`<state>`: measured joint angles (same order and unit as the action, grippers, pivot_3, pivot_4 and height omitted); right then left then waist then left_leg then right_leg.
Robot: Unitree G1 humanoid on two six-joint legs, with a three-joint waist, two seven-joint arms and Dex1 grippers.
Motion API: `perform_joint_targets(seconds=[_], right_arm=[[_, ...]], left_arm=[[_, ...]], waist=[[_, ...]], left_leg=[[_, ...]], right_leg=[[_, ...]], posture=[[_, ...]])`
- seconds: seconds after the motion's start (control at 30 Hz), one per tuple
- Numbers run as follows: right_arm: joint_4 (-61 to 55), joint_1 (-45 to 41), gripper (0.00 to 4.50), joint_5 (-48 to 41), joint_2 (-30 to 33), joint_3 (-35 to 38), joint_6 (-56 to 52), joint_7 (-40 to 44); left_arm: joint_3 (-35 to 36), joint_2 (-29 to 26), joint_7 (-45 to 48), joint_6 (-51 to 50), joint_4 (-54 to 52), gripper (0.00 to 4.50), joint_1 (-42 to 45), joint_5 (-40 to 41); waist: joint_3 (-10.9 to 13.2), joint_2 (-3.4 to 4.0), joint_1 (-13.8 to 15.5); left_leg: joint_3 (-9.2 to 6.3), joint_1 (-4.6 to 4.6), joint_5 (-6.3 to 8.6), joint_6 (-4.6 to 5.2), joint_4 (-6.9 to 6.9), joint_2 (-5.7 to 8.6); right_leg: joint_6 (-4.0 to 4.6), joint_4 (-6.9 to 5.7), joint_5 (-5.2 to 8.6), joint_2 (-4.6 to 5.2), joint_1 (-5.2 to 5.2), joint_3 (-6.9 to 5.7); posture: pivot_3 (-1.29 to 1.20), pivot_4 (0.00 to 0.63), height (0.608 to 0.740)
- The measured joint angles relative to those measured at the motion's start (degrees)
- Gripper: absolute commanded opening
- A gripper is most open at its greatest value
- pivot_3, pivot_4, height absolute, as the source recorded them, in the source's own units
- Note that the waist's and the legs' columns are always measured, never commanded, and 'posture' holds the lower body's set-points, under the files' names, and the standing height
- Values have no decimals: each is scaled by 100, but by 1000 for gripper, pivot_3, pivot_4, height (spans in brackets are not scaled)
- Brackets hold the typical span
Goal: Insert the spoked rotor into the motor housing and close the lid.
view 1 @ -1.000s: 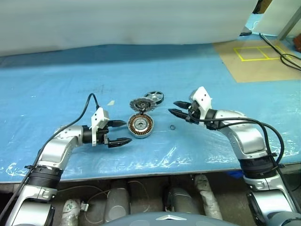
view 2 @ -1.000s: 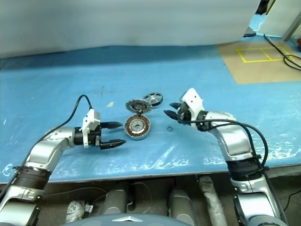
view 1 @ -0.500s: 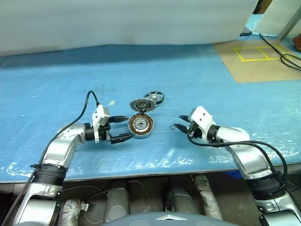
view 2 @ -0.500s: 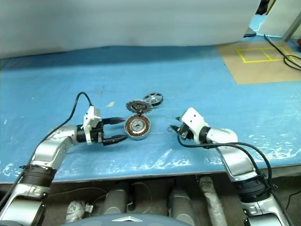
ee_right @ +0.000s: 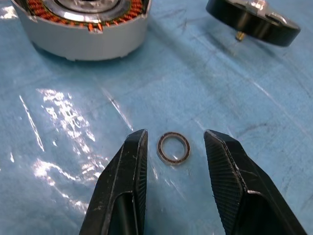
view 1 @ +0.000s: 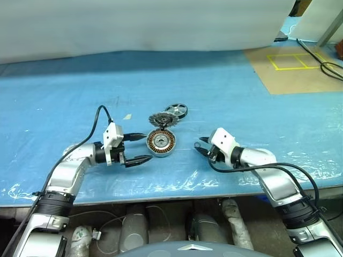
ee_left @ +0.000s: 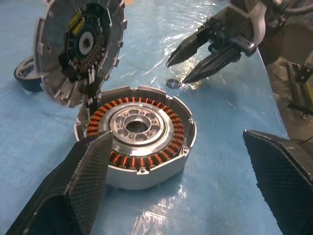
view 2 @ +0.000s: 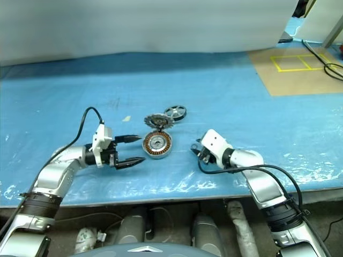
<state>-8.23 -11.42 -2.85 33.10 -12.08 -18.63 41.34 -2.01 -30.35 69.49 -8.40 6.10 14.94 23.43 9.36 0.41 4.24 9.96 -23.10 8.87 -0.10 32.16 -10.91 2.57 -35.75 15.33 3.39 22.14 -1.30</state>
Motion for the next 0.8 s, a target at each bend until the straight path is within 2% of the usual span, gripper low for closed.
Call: perform_joint_targets(seconds=[0.57, 0.67, 0.73, 0.8], right_arm=[[430, -24, 1860, 430, -138, -112, 604, -17], [469, -22, 1259, 447, -138, -128, 685, 4], [481, -22, 671, 469, -146, -160, 724, 5], [500, -22, 654, 476, -150, -160, 752, 3]], left_arm=[[-34, 31, -22, 308, 4, 4500, 3, -111], [-38, 31, -25, 306, 5, 4500, 4, -114], [-39, 30, -30, 304, 4, 4500, 5, -118], [-39, 30, -32, 301, 4, 4500, 5, -121]], waist=[[-1, -1, -16], [-1, -1, -16], [-1, -1, -16], [-1, -1, -16]], left_leg=[[0, 9, 4, 6, 1, -1], [0, 12, 12, 19, 1, -1], [0, 13, 12, 20, 1, -1], [0, 14, 12, 20, 1, -1]], right_leg=[[0, -3, 0, -1, -6, 0], [0, -3, 0, 0, -10, 0], [0, -3, 0, -1, -9, 0], [0, -3, 0, 0, -11, 0]], posture=[[0, 150, 740], [0, 150, 740], [0, 150, 740], [0, 150, 740]])
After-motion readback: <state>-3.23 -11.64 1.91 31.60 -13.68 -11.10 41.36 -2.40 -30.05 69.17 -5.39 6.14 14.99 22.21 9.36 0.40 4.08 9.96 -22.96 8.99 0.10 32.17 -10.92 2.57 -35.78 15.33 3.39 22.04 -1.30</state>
